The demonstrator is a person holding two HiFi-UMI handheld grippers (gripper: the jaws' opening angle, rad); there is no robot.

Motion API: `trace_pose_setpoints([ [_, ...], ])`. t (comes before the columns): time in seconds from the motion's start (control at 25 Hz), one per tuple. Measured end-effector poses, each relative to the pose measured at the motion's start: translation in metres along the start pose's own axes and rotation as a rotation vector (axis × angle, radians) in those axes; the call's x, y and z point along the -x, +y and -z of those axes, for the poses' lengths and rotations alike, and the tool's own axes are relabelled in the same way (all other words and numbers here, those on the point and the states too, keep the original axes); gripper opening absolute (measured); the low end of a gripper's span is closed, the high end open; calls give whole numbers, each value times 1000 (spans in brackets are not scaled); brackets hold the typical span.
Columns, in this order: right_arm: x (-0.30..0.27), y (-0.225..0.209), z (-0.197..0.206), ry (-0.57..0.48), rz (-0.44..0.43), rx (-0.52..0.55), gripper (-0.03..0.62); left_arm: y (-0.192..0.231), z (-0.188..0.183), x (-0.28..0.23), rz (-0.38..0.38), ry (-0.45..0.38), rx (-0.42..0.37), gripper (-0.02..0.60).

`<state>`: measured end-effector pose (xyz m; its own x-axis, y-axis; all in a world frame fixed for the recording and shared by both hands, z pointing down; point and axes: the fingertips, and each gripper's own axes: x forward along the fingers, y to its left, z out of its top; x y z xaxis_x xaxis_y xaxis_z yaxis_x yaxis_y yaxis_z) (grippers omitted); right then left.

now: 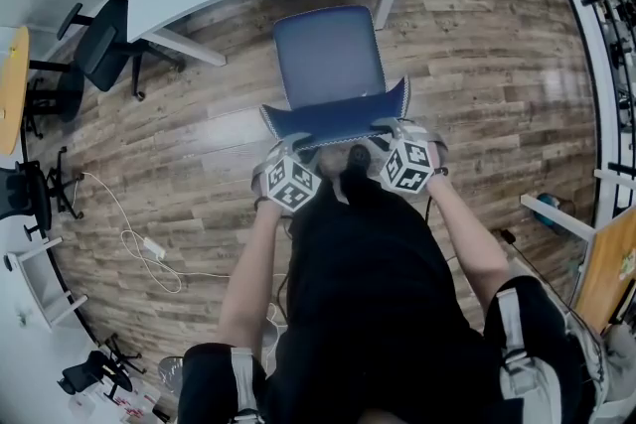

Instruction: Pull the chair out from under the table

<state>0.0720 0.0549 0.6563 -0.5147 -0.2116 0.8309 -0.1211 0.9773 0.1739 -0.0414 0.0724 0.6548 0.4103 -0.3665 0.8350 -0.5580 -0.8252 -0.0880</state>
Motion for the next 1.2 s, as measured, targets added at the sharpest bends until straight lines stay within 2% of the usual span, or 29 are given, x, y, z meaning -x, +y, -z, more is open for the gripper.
trace_pose_setpoints([
  [0.68, 18, 12, 5, 4, 16, -14, 106, -20, -8, 10, 34, -11, 18, 124],
  [0.84, 16, 13, 4, 1, 19, -32, 112, -23, -5, 10, 51, -10, 48, 126],
  [1.2, 19, -1, 5, 5, 7, -89, 124, -13, -14, 8, 29, -34, 102, 135],
])
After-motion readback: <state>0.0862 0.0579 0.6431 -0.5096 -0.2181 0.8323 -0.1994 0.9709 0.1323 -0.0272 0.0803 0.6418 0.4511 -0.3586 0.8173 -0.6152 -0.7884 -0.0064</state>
